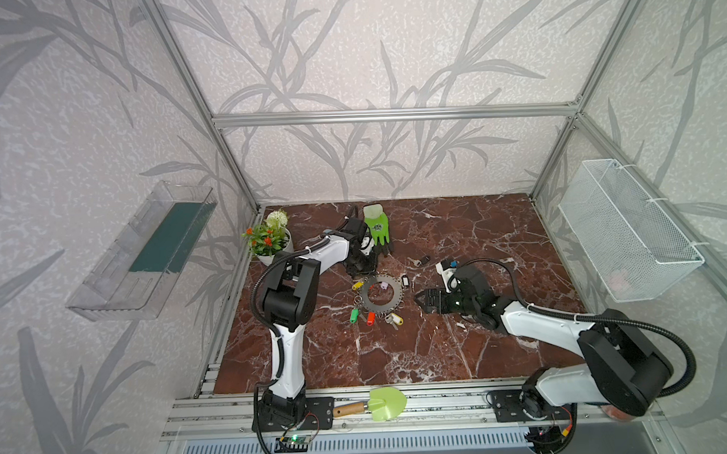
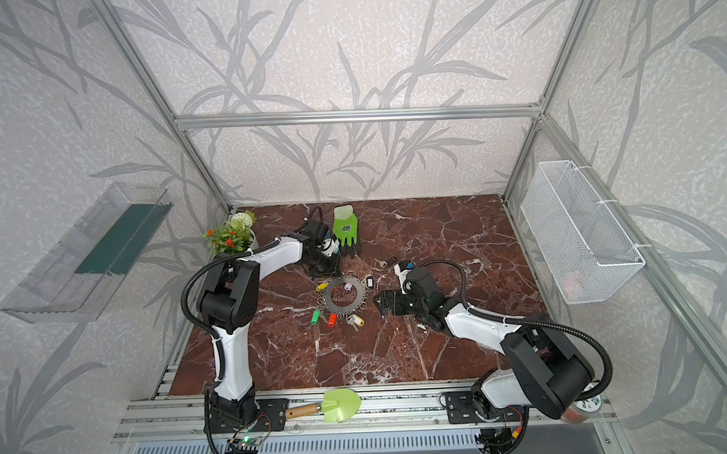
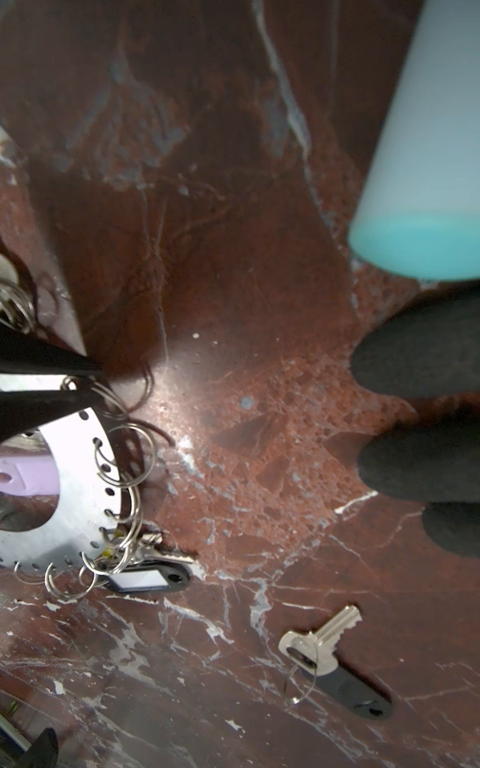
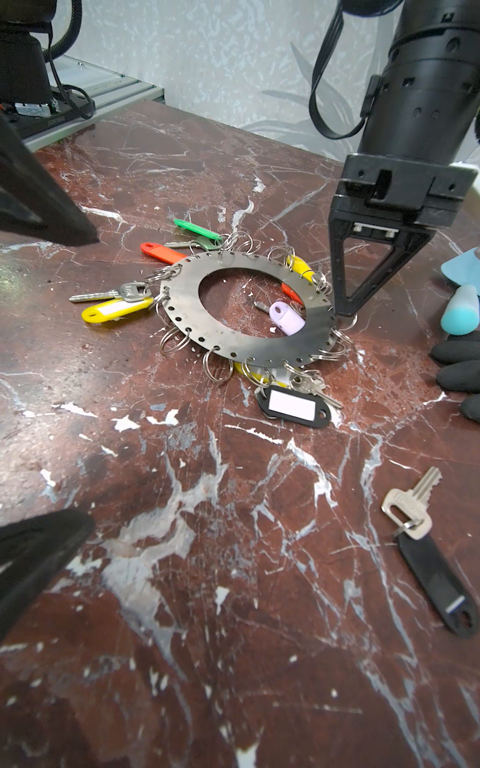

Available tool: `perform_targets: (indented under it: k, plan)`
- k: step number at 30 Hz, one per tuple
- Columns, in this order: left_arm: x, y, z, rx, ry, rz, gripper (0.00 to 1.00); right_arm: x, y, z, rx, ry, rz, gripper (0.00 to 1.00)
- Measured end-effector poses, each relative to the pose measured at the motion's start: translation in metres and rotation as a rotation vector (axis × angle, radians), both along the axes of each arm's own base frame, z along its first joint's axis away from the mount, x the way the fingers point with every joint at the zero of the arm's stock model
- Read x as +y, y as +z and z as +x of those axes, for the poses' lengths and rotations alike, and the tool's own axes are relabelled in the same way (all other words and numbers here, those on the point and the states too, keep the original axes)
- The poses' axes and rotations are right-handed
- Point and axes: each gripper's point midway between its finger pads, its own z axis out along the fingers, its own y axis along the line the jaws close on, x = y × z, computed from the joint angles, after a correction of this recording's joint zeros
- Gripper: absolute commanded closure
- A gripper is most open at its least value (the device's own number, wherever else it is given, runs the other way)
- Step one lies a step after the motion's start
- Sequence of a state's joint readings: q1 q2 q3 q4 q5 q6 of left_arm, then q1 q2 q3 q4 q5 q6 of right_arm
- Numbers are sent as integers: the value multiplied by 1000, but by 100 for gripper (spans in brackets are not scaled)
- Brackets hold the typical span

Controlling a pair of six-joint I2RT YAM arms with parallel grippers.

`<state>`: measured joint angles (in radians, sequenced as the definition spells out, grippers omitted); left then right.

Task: Put the keys on the keyring

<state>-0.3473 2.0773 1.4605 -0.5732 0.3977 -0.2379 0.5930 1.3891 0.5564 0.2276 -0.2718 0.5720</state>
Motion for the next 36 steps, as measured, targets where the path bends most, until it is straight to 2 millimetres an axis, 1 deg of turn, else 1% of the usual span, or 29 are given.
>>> perform_targets:
  k: [3,10,12,14,16,19,22,29,30,36]
  plan:
    - [-2,3,1,-3,-4,-11,100,0,0,0,0,-1,0,1]
    - [-10,9,2,-12,-6,-51,100,0,0,0,-3,-2,-2,1]
    - [-13,14,-2,-26,-4,-53,100,-2,1,1,-10,-5,-7,1]
    - [-16,22,-10,-46,-9,-52,100,-3,5,2,-23,-11,-12,1]
    - [-20,37,-21,-73,-14,-59,100,-5,11,3,-47,-19,-13,1]
    - [-26,65,-35,-145,-20,-82,100,-8,26,5,-90,-30,-4,1]
    - [-33,97,-46,-232,-21,-128,100,-15,45,8,-139,-54,11,1]
    - [-44,162,-76,-394,-67,-255,100,-43,107,17,-285,-141,95,1]
    - [-44,173,-80,-424,-75,-277,100,-45,115,17,-299,-141,105,1]
    - [-41,230,-100,-613,-122,-373,100,-36,166,17,-419,-94,180,1]
